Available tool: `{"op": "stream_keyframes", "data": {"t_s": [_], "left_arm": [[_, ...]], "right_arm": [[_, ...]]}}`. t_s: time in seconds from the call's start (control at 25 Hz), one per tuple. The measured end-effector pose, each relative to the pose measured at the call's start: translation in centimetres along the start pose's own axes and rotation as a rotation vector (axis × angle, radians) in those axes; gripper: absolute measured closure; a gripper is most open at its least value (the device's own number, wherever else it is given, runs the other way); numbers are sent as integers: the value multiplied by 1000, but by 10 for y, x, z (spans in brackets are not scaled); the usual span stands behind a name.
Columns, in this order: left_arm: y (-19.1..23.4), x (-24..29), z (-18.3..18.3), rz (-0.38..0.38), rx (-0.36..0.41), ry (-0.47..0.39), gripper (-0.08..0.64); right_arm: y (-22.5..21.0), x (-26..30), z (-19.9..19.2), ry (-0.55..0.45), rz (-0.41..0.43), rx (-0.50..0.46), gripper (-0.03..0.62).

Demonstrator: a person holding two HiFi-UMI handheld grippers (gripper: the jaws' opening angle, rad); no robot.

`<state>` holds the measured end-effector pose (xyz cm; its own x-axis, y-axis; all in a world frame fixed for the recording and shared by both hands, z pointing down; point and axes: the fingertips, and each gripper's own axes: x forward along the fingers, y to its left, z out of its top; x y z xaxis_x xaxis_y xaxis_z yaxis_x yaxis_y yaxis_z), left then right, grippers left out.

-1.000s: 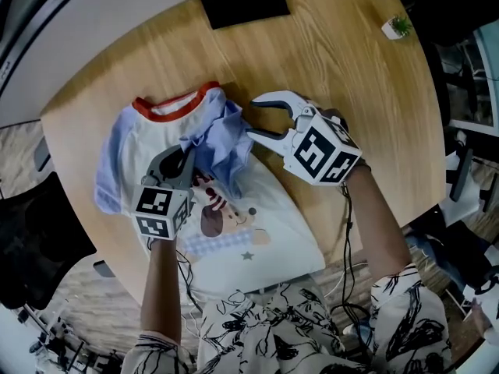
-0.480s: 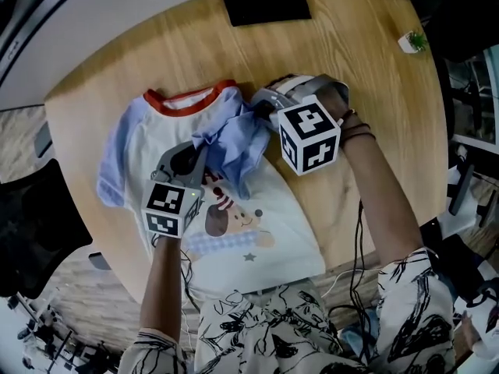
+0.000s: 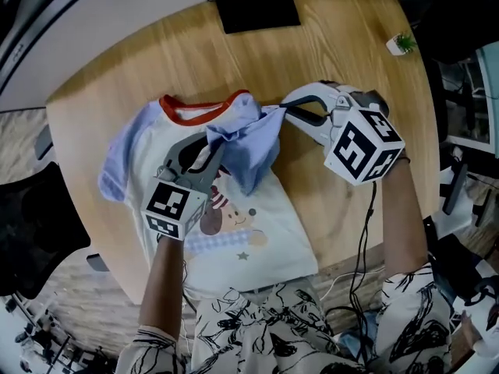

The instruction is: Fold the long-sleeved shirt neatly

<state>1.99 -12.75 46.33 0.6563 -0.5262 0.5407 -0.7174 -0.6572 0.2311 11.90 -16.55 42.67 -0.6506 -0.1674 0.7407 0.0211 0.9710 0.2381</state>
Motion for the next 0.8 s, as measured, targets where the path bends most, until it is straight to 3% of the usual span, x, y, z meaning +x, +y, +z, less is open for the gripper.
{"op": "stream_keyframes", "data": {"t_s": [0.04, 0.12, 0.24, 0.44, 0.56, 0.68, 0.8], "left_arm": [[1, 2, 4, 0, -5, -12, 427], [13, 3, 1, 39, -9, 4, 395], [43, 4, -18, 116, 39, 104, 342], [101, -22, -25, 231, 14, 165, 361], [130, -27, -40, 332, 59, 270, 342], [162, -41, -39, 438, 69, 291, 334], [183, -50, -48, 467, 110, 377, 302]], "right_arm": [[-4, -7, -3, -2, -13, 20, 575], [-7, -17, -10, 3, -27, 39, 575], [-4, -24, -16, 8, -27, 43, 575], [-1, -18, -21, 11, -44, 58, 575], [1, -13, -22, 7, -44, 66, 575], [2, -9, -25, 23, -45, 67, 575], [2, -6, -28, 30, -44, 76, 575]]}}
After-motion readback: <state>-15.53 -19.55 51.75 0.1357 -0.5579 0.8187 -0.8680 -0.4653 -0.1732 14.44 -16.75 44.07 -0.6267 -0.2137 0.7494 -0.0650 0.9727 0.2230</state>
